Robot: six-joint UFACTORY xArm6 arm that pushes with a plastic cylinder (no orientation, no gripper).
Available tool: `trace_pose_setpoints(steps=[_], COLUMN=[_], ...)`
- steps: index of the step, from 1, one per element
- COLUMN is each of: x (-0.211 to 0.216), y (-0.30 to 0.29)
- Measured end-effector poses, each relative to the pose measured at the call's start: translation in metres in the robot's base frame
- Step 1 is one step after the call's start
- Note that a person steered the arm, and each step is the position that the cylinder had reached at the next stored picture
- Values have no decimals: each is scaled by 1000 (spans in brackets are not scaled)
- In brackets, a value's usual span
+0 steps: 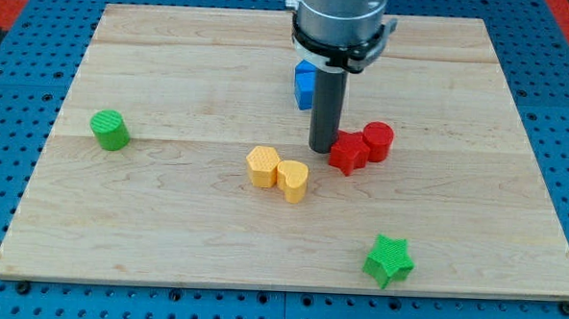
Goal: Slide the green star closer to the green circle
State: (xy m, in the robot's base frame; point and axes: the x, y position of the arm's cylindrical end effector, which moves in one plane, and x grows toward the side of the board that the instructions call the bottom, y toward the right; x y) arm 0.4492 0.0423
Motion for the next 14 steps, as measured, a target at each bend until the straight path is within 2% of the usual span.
trace_pose_setpoints(steps=[1, 2, 3, 4, 5, 6, 7, 8, 9, 10, 11, 12, 13, 14], x=[7, 58, 106, 143, 166, 164, 170, 130, 103, 103, 99, 104, 126, 84], y=[-4, 56, 147, 161, 144, 85, 75, 6, -16, -25, -123, -165, -67, -45])
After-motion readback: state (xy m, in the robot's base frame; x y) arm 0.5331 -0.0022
